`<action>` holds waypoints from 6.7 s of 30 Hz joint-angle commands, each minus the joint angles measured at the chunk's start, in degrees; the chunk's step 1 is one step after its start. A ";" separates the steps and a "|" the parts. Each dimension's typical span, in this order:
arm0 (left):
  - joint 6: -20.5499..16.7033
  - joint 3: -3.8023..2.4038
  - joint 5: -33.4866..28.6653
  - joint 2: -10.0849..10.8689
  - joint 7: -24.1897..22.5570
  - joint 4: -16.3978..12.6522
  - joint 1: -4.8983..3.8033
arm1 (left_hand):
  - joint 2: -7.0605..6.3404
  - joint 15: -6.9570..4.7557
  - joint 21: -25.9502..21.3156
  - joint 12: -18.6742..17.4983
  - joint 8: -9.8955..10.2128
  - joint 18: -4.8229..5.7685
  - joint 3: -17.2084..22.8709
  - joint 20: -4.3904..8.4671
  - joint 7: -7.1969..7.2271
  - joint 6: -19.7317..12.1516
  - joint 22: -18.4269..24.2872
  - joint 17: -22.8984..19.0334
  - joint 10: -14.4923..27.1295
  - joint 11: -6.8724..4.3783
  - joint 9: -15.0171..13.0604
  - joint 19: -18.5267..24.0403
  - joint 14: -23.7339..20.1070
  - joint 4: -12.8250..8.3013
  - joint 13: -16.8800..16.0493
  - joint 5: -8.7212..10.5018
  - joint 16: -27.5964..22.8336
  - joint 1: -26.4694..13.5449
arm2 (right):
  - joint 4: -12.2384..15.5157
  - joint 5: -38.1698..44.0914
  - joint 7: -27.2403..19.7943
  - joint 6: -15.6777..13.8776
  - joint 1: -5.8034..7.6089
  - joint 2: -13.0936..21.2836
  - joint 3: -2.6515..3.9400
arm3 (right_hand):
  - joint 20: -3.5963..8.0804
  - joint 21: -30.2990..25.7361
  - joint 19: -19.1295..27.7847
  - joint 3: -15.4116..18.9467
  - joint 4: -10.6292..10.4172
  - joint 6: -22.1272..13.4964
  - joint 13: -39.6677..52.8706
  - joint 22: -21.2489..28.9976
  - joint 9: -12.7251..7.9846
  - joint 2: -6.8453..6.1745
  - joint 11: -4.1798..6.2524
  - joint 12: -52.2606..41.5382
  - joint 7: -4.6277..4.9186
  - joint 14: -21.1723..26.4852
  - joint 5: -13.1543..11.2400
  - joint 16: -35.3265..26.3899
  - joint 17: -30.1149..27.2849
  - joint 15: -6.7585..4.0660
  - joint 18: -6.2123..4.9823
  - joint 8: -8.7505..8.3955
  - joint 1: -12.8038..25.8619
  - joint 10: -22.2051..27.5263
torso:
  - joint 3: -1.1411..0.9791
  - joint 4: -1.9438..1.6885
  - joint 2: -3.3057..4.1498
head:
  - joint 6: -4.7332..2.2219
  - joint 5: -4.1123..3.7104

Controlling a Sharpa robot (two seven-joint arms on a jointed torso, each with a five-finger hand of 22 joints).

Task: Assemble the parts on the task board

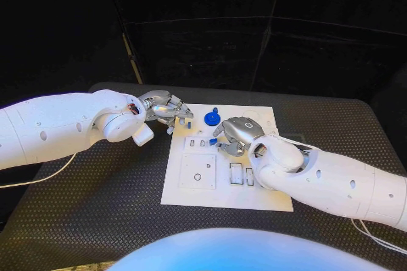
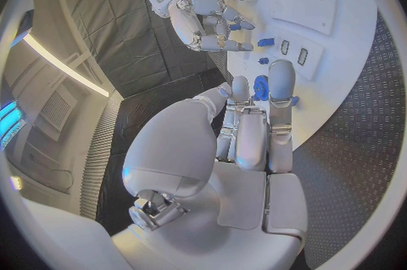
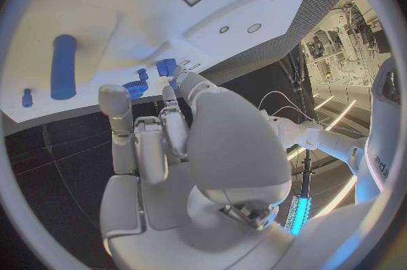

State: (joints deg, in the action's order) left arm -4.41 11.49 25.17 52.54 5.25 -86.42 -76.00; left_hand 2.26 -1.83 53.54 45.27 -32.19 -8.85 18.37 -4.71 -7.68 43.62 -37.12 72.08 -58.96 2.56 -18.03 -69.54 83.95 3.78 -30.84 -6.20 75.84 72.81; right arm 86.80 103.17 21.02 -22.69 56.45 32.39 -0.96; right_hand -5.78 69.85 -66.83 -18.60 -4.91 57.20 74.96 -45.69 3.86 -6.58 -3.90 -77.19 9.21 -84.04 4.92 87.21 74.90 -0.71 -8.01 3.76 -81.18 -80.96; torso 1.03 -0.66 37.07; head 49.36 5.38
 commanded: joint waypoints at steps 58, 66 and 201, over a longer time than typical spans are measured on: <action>0.70 -0.01 -0.28 -0.70 0.06 0.30 -0.04 | -0.54 0.55 -0.20 0.05 -0.25 -0.69 0.47 -0.07 -0.06 -0.36 -0.07 0.04 0.22 0.36 0.10 -0.36 0.01 -0.17 0.14 -0.15 -0.05 -0.29 | -6.46 1.34 0.12 4.57 0.64 -5.59 0.03 | 1.92 1.10 -0.90 -1.68 0.13 9.47 2.60 -2.00 2.23 3.94 3.19 -1.55 -4.11 -4.87 -0.12 0.29 10.23 -2.10 0.27 5.00 0.83 -1.48 | -0.13 0.11 -0.03 | 0.24 0.15; 0.67 0.04 -0.28 0.02 -0.32 -0.53 0.11 | -0.81 0.66 -0.35 0.19 0.05 -0.67 1.45 -0.14 -0.35 -1.12 0.03 0.00 0.38 0.54 0.62 -0.39 -0.03 -0.26 0.48 -0.14 -0.04 -0.60 | -4.42 -1.29 -2.06 -3.39 0.59 -3.85 0.03 | 2.38 1.73 -1.73 -1.64 0.44 9.01 3.47 -3.20 2.49 4.24 3.38 -2.32 -4.18 -5.03 1.83 0.61 10.83 -2.43 0.52 5.11 1.07 -2.20 | -0.17 0.17 -0.05 | -0.30 -0.12; -0.24 1.97 -15.14 -2.25 -9.34 -3.84 3.30 | 3.04 0.67 15.18 7.84 9.27 2.25 -18.55 -0.27 0.14 7.91 -19.56 13.92 -3.29 0.33 13.94 -6.53 4.84 11.07 1.56 0.27 11.72 -5.42 | 3.45 -14.86 -9.76 -14.48 0.52 3.12 0.05 | 2.40 1.71 -1.70 -0.87 0.87 8.56 3.33 -3.07 2.86 3.53 3.23 -2.08 -4.01 -5.06 2.62 0.68 10.96 -2.32 0.53 5.12 1.74 -2.12 | -0.04 0.04 0.00 | -2.30 0.40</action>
State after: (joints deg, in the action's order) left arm -5.74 13.62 11.15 50.45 -1.87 -89.83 -72.55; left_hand 5.44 -0.61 68.42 53.25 -23.31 -7.10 0.25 -5.24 -7.60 51.11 -56.63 74.91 -62.07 2.97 -4.15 -75.98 83.96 14.93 -29.36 -5.99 87.16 66.93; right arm 90.15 87.74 11.07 -38.36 56.96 35.72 -0.86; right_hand -3.37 71.39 -68.38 -19.68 -4.11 65.26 74.95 -48.81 6.24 -3.36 -0.72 -79.20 5.35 -84.04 7.42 87.75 74.91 -2.78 -8.02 8.47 -79.54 -82.90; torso 0.97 -0.62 37.06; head 47.03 5.76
